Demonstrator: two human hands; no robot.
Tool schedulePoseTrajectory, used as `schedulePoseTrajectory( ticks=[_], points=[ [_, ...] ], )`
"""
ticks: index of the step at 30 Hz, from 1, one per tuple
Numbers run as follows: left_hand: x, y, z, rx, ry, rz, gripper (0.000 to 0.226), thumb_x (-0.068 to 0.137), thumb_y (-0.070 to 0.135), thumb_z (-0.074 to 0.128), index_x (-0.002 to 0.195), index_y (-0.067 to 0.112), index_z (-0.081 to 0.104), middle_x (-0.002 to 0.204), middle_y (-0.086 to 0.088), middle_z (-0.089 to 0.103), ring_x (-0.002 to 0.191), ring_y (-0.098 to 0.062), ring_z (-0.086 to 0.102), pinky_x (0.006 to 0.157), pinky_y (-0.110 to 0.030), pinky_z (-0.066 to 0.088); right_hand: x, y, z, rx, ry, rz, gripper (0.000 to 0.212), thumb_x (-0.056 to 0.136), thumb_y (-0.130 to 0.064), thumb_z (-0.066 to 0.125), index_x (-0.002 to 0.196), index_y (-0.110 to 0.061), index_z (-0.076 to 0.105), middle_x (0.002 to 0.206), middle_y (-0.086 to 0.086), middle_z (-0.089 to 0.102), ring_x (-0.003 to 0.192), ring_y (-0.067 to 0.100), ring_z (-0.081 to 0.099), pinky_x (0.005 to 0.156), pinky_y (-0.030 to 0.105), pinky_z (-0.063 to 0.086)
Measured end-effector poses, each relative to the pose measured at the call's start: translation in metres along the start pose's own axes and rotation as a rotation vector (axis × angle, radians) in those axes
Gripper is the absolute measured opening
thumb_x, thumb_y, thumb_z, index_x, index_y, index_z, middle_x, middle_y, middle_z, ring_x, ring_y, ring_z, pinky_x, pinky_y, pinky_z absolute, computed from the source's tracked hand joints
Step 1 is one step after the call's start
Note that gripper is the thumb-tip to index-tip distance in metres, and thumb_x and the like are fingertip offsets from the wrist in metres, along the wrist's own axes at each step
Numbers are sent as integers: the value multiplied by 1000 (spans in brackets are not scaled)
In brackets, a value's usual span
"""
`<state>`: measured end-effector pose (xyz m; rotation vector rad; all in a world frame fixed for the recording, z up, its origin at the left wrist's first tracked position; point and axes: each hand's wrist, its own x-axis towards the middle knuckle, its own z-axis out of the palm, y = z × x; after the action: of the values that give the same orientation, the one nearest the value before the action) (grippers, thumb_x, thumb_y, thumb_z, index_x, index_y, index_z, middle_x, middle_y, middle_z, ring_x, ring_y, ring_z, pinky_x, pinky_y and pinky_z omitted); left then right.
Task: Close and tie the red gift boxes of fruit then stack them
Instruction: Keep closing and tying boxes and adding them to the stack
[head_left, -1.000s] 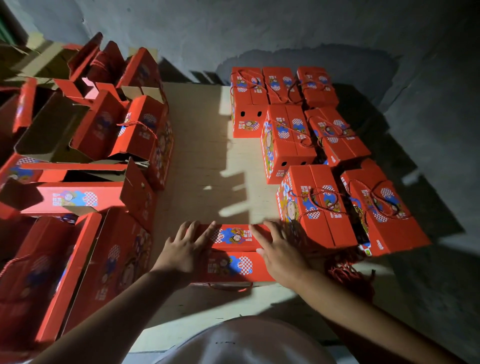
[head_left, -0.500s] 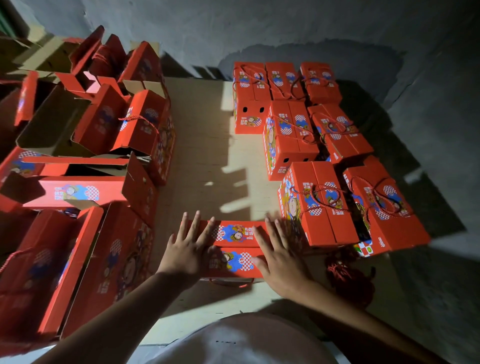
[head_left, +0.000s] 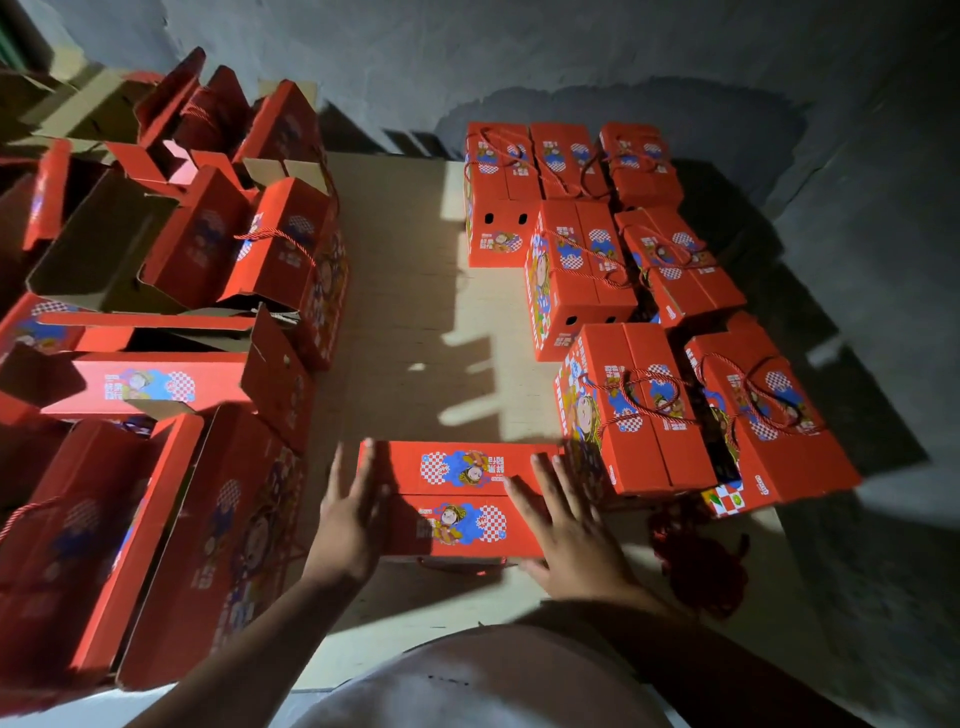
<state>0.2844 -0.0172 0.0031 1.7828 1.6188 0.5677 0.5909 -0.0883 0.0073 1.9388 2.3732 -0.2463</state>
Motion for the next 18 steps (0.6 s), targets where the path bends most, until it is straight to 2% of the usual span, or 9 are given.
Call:
schedulePoseTrajectory(
  ticks=[2,3,4,6,9,11,13,15,18],
  points=[
    [-7,5,-1,-327,2,-290,50,101,51,51,149,52,36,146,-2,49,139,-22,44,111,-38,42,-2,-13,4,-7,34,66,126,67,-57,82,165,-30,7,171,15,-3,158,37,0,123,56,21],
    [-8,10,0,-514,-3,-436,37,97,51,59,133,51,51,130,2,63,123,-20,58,98,-32,50,-1,-21,5,-7,51,67,123,69,-58,80,165,-29,9,171,17,-1,158,38,1,123,57,17],
    [-8,12,0,-661,-9,-542,27,95,48,63,120,39,60,117,1,71,110,-19,67,89,-30,52,1,-29,5,-4,76,47,117,71,-60,77,164,-29,12,171,17,1,157,39,2,123,57,15],
    [-6,14,-1,-777,-32,-619,21,98,37,64,110,20,67,109,-7,76,96,-17,73,86,-34,55,6,-41,1,22,127,-30,103,80,-66,65,164,-30,18,171,16,10,157,39,6,123,59,16],
    [-5,16,-5,-845,-73,-639,23,101,33,61,113,14,69,105,-6,78,84,-12,74,69,-25,55,19,-50,-13,139,176,-118,82,93,-65,52,162,-29,27,168,11,25,156,34,17,124,57,18],
    [-5,18,-7,-818,-76,-640,24,102,33,59,117,18,67,103,-1,77,77,-3,73,56,-15,52,42,-53,-27,330,113,-28,71,100,-56,51,162,-28,28,167,11,25,156,32,18,126,48,17],
    [-5,19,-6,-777,-66,-631,24,103,33,57,120,20,65,101,5,74,67,6,69,47,-9,47,75,-49,-44,480,-49,171,68,103,-53,48,162,-25,27,163,16,32,152,33,26,124,40,21],
    [-6,22,-8,-753,-77,-633,27,103,38,55,125,23,63,107,2,72,69,6,69,48,-12,48,109,-34,-60,348,-192,303,70,101,-62,43,159,-23,32,148,19,52,138,35,47,113,41,37],
    [-7,22,-14,-664,-136,-670,41,99,54,54,136,35,55,126,-3,66,102,-19,67,66,-32,55,137,-19,-76,376,-369,339,71,95,-63,56,153,-23,44,146,10,57,133,30,55,108,35,44]
  ],
)
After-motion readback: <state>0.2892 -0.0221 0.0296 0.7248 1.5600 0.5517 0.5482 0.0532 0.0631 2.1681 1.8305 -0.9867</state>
